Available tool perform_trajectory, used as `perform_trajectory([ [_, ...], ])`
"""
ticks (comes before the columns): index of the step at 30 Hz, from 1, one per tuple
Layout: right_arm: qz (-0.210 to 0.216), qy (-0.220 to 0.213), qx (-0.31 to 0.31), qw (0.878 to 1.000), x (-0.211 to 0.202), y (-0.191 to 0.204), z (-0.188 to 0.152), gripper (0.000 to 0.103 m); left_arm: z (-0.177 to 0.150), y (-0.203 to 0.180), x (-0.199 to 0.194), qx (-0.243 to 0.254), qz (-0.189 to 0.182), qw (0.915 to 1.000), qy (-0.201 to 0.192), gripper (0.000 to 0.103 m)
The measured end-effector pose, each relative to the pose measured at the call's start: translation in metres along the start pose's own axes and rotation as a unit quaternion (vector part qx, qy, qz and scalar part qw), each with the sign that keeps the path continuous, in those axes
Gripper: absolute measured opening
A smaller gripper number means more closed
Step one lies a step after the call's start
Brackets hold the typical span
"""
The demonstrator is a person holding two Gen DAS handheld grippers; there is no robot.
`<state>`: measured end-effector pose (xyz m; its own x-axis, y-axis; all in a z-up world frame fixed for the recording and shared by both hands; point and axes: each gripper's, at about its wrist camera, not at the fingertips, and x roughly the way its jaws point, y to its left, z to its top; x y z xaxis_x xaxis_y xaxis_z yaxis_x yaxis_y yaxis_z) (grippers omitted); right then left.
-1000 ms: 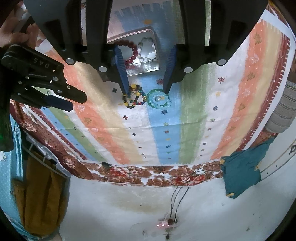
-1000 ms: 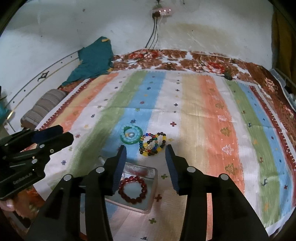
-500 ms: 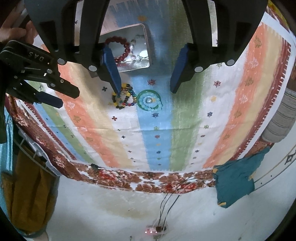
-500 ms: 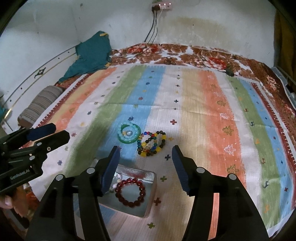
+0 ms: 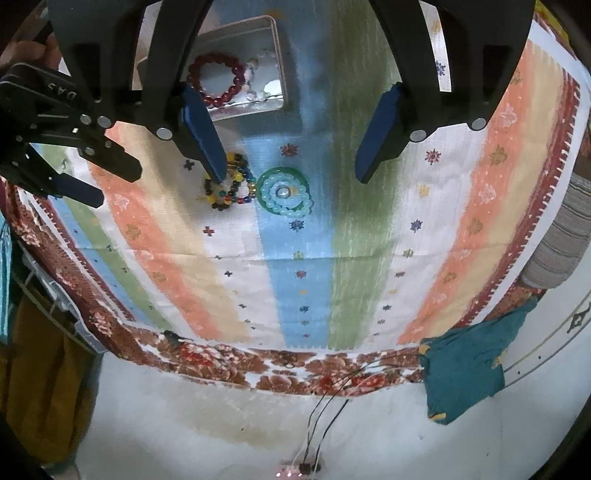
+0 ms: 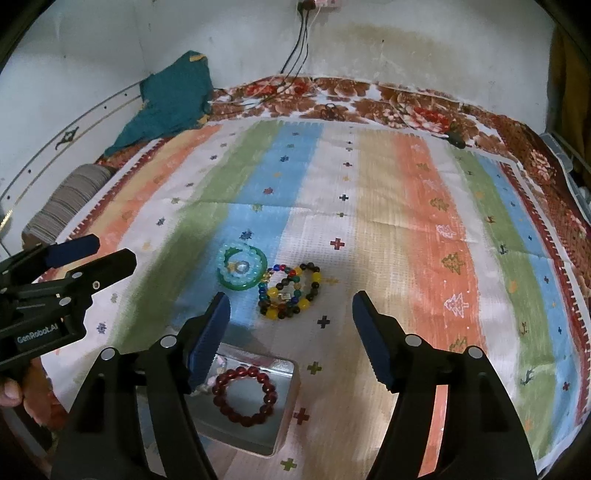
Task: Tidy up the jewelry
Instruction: 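Move left gripper to light blue bracelet while right gripper reaches multicolour bracelet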
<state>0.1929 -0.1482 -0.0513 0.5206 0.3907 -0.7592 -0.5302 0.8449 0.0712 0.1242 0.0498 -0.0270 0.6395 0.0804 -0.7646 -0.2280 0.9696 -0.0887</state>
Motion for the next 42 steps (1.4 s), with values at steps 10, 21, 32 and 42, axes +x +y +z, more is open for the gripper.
perform_trajectory([
  [10,-0.001,0.012,-0.010,1.000,0.022,0.001,0.013,0.074,0.009,0.007,0.023,-0.007,0.015,0.9997,0.018,0.072],
  [21,-0.001,0.023,-0.008,1.000,0.042,-0.004,0.024,0.075,0.019,0.008,0.050,0.004,0.027,0.9990,0.036,0.072],
  [32,0.003,0.046,-0.011,0.999,0.068,-0.006,0.029,0.075,0.026,0.016,0.075,-0.006,0.030,0.9979,0.058,0.072],
  [42,-0.005,0.075,-0.026,0.997,0.097,-0.003,0.028,0.075,0.026,0.023,0.110,0.002,0.042,0.9949,0.092,0.072],
])
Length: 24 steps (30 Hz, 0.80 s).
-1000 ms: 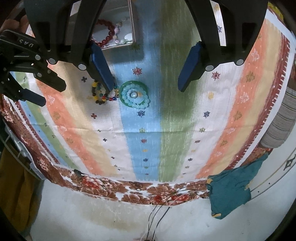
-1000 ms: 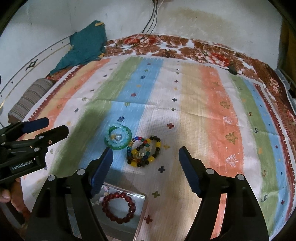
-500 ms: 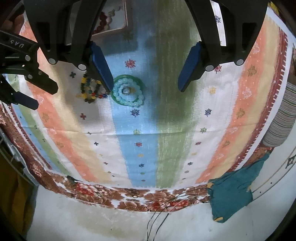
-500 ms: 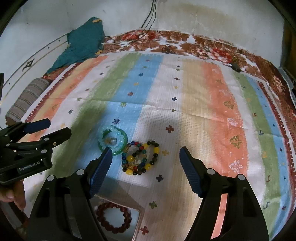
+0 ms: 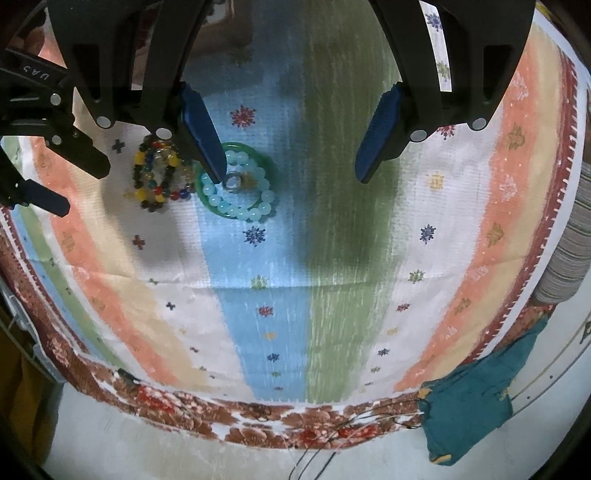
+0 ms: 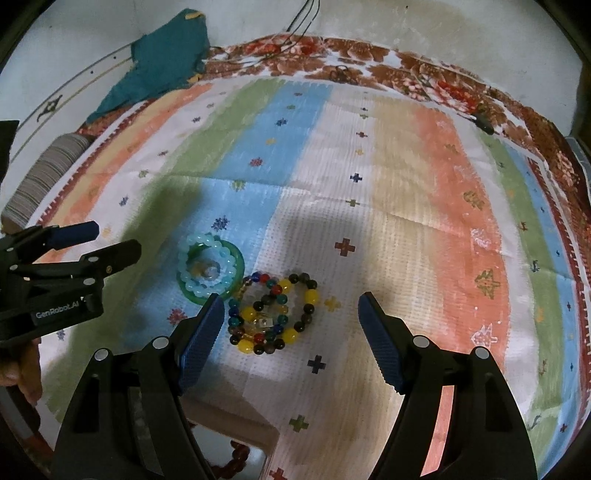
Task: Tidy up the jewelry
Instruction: 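Move left gripper to light blue bracelet while right gripper reaches multicolour bracelet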
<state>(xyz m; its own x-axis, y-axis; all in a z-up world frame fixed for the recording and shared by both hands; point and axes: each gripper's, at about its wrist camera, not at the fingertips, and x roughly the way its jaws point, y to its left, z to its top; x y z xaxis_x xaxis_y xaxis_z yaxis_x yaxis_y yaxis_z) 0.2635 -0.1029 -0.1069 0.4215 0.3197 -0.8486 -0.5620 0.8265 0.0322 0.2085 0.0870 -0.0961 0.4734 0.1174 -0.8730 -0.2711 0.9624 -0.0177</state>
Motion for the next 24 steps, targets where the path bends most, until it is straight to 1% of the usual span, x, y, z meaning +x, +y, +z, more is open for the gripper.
perform_trajectory([
  [4,0.001,0.011,0.001,1.000,0.010,-0.002,0.002,0.075,0.003,0.001,0.008,0.006,0.002,1.0000,0.005,0.072],
  [10,0.007,0.013,-0.001,1.000,0.021,-0.002,0.006,0.075,0.005,-0.002,0.021,0.016,-0.001,0.9997,0.019,0.072],
  [12,0.010,0.020,-0.003,1.000,0.027,-0.002,0.006,0.075,0.006,-0.004,0.024,0.020,-0.001,0.9996,0.022,0.072],
  [20,0.027,0.040,-0.005,0.999,0.043,0.001,0.007,0.075,0.012,-0.001,0.041,0.015,-0.007,0.9992,0.036,0.072],
  [24,0.026,0.048,-0.002,0.999,0.050,-0.001,0.008,0.075,0.013,0.001,0.050,0.013,-0.011,0.9989,0.044,0.072],
])
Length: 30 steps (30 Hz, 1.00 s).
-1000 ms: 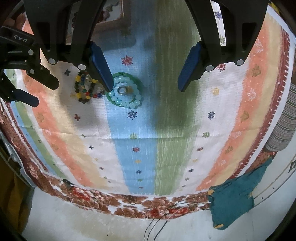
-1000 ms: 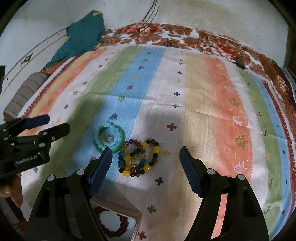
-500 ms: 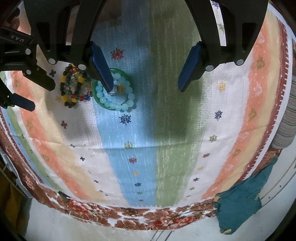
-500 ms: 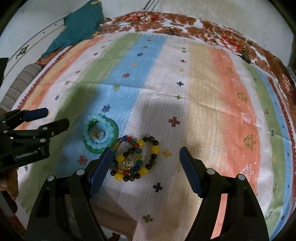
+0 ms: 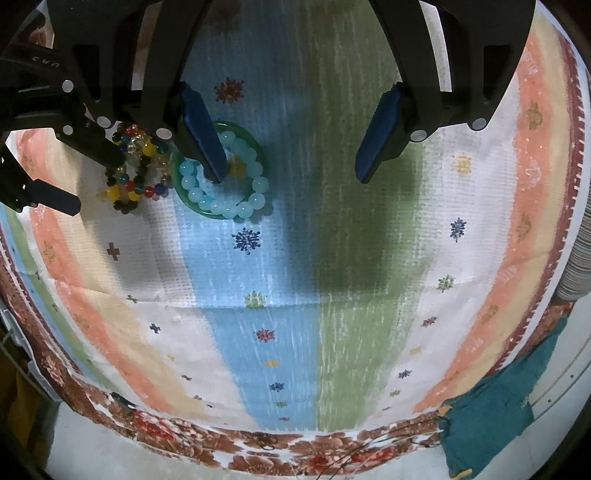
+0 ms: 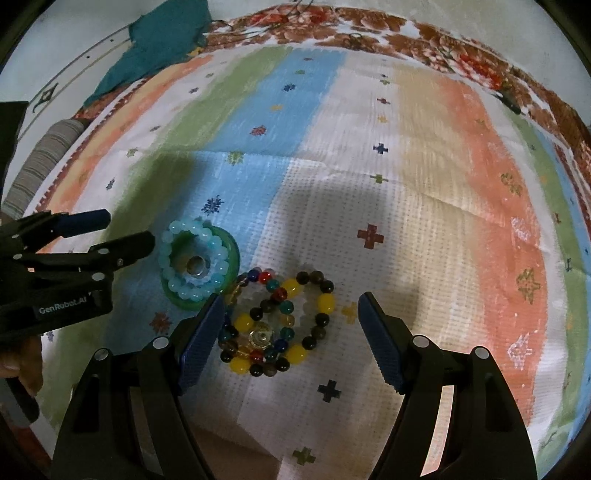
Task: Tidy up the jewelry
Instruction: 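Move left gripper to light blue bracelet while right gripper reaches multicolour bracelet, then close left gripper on light blue bracelet while right gripper grasps multicolour bracelet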
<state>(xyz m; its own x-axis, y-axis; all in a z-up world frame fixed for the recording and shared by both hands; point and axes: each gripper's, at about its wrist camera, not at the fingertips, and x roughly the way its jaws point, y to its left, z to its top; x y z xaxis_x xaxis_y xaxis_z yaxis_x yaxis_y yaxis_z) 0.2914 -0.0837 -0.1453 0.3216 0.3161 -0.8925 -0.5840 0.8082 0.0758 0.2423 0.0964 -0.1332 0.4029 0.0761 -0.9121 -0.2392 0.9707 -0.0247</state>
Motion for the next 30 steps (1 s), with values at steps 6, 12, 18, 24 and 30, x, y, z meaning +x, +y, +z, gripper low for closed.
perform_trajectory([
  [6,0.004,0.009,-0.006,1.000,0.009,0.003,0.003,0.069,0.004,0.001,0.010,-0.003,-0.008,0.9999,0.009,0.069],
  [12,0.009,0.023,-0.012,1.000,0.020,0.005,0.004,0.059,0.006,-0.002,0.020,0.001,-0.013,0.9998,0.016,0.061],
  [18,0.006,0.024,-0.018,1.000,0.025,0.008,0.006,0.045,0.008,-0.007,0.028,0.013,-0.010,0.9996,0.023,0.043],
  [24,0.014,0.038,-0.018,0.999,0.032,0.008,0.004,0.026,0.005,-0.009,0.033,0.016,-0.021,0.9992,0.031,0.020],
  [30,0.010,0.035,-0.022,0.999,0.027,0.009,0.004,0.013,0.005,-0.016,0.029,0.028,-0.013,0.9992,0.025,0.015],
])
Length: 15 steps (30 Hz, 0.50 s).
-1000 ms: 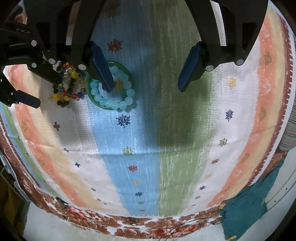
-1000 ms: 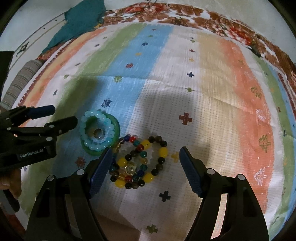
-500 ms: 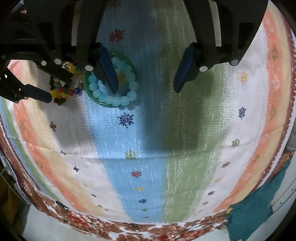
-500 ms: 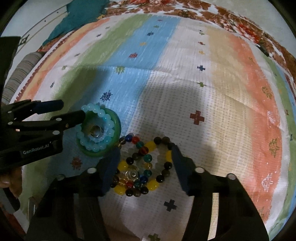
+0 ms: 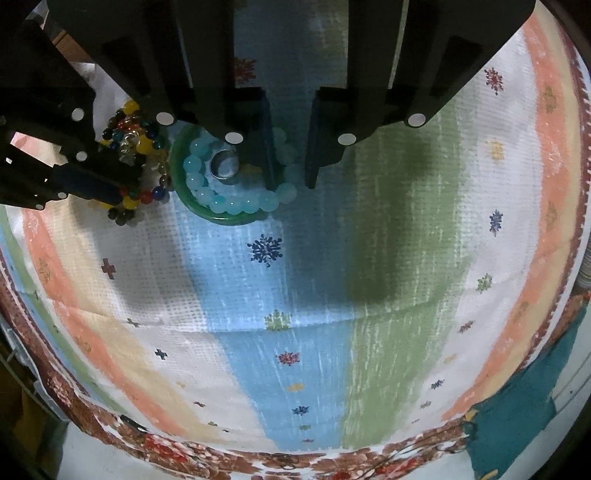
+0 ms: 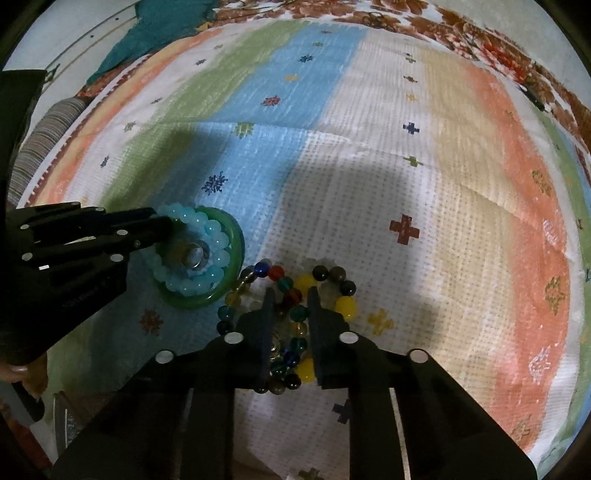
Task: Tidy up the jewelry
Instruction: 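Close left gripper on light blue bracelet while right gripper grasps multicolour bracelet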
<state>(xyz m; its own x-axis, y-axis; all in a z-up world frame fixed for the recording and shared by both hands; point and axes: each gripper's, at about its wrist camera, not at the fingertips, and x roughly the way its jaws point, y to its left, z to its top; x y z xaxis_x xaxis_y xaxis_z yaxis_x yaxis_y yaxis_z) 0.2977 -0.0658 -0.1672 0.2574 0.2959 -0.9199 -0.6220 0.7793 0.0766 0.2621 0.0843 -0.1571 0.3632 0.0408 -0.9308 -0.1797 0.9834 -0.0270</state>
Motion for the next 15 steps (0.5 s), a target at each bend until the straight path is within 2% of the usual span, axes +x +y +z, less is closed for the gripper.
perform_trajectory([
  [7,-0.004,-0.002,-0.004,1.000,-0.004,0.001,0.000,0.012,0.002,0.005,-0.006,-0.009,-0.003,0.9999,-0.004,0.012],
  [15,-0.005,-0.023,-0.003,1.000,-0.020,0.003,0.004,0.011,0.003,0.001,-0.019,-0.004,-0.005,0.9999,-0.016,0.011],
])
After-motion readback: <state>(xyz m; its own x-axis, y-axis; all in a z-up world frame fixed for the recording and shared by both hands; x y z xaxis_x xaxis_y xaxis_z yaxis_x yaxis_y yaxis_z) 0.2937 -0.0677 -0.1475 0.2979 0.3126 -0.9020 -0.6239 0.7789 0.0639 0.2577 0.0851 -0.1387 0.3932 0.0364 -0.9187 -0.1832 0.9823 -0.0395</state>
